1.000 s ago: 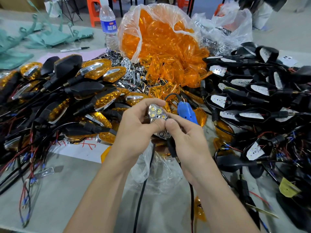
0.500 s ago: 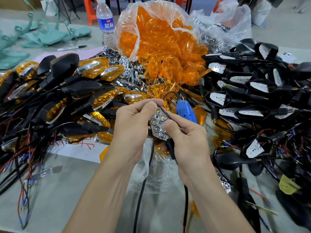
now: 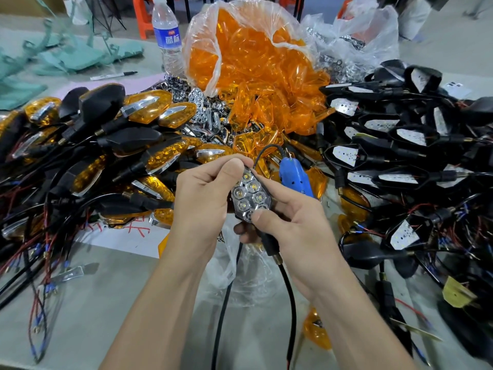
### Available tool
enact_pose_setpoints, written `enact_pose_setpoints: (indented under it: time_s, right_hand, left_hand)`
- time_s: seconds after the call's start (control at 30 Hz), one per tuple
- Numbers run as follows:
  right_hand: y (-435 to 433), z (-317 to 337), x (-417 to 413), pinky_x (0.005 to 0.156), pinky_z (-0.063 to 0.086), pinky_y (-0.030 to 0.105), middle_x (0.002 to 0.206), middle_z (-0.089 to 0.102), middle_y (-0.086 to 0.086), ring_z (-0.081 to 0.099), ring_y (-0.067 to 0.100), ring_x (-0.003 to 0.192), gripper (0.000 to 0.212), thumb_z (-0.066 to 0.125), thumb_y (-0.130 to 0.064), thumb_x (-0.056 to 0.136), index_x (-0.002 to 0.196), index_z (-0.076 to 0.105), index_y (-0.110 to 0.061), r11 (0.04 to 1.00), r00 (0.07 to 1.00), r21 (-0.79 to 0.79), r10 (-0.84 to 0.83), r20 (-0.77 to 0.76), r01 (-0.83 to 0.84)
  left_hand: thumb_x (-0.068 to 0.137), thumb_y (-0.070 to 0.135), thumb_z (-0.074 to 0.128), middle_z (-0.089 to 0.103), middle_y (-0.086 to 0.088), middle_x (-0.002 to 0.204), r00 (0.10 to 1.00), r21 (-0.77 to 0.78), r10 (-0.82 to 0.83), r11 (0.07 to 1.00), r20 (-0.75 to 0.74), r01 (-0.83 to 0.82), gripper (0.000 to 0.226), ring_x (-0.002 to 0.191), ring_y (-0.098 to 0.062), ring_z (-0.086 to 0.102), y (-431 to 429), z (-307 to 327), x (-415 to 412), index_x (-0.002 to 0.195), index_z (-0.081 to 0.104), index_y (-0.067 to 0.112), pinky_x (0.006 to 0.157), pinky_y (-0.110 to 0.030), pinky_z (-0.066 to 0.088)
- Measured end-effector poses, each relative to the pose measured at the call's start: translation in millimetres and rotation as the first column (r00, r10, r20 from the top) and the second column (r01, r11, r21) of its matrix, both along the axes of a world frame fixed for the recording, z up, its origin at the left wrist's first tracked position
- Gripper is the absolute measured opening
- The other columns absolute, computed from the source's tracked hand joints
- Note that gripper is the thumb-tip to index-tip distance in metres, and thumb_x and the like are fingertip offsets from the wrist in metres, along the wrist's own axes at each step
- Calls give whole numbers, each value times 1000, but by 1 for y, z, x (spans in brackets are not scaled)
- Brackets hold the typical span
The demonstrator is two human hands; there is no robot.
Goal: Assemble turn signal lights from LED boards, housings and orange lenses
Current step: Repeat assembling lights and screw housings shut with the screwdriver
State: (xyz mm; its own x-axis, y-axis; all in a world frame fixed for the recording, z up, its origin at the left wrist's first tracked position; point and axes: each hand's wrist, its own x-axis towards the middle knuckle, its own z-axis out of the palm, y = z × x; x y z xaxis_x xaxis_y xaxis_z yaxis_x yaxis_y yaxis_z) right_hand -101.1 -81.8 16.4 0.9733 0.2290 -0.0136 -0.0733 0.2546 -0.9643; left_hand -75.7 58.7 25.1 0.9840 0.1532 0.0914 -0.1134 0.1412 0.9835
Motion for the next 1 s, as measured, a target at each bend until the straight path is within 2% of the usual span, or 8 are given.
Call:
enact_pose_setpoints:
  time_s: [0.2, 0.27, 0.4, 0.53, 0.7, 0.83, 0.93, 1.0]
  right_hand:
    - [6, -4, -6, 61, 55, 24, 106, 79, 10, 68, 29, 75, 56, 55, 18, 95, 134, 69, -18, 993, 996, 88, -70, -48, 74]
    - [7, -3, -6, 59, 53, 23, 105, 79, 11, 67, 31, 76, 56, 55, 20, 93, 129, 72, -20, 990, 995, 122, -63, -83, 73]
    - [6, 1, -3, 60, 52, 24, 106, 78, 16, 68, 31, 76, 52, 55, 17, 93, 132, 70, -14, 983, 988, 176, -28, -149, 54]
    - [6, -1, -3, 61, 53, 24, 103, 79, 11, 70, 25, 73, 46, 54, 15, 94, 124, 74, -14, 973, 982, 216, -48, -181, 87]
    - [7, -6, -2, 64, 53, 28, 95, 78, 11, 70, 27, 77, 46, 55, 15, 94, 107, 81, -22, 974, 976, 171, -121, -179, 152]
    - [9, -4, -1, 69, 56, 27, 97, 77, 15, 66, 26, 78, 39, 56, 14, 94, 116, 76, -12, 968, 969, 177, -141, -201, 177]
    - [11, -3, -1, 66, 53, 24, 93, 75, 9, 62, 22, 78, 36, 56, 11, 96, 112, 77, -13, 965, 967, 174, -162, -195, 197]
    - [12, -4, 0, 70, 53, 26, 94, 76, 8, 63, 22, 80, 37, 55, 11, 96, 112, 76, -14, 963, 965, 165, -182, -190, 214]
  left_hand:
    - [95, 27, 66, 81, -1, 95, 999, 137, -42, 990, 4, 41, 19, 86, -18, 75, 11, 4, 2, 89, 84, 26, 72, -32, 62]
    - [94, 25, 66, 80, -3, 93, 999, 143, -41, 989, 13, 38, 19, 82, -20, 74, 11, 5, 1, 87, 83, 24, 68, -39, 62]
    - [95, 24, 66, 81, -4, 94, 999, 57, -40, 998, 6, 39, 17, 80, -17, 75, 6, 6, -2, 92, 83, 21, 58, -34, 60]
    - [94, 32, 64, 80, -3, 110, 995, -86, -91, 992, -44, 87, 22, 98, -18, 77, 6, 3, -2, 103, 84, 29, 76, -27, 60]
    - [86, 17, 68, 78, 15, 113, 996, 180, -83, 981, 45, 74, 40, 106, -6, 74, 12, -4, -4, 116, 78, 42, 83, -18, 57]
    - [82, 20, 69, 73, 25, 122, 994, 339, -81, 939, 74, 51, 52, 114, -4, 71, 13, -3, -6, 119, 72, 56, 96, -30, 59]
    - [82, 16, 68, 67, 28, 133, 990, 367, -111, 927, 82, 74, 50, 127, -2, 63, 10, -2, -8, 115, 75, 53, 104, -35, 55]
    - [82, 9, 66, 69, 27, 130, 991, 325, -90, 944, 95, 54, 58, 126, 1, 62, 8, -3, -10, 124, 72, 48, 102, -29, 56]
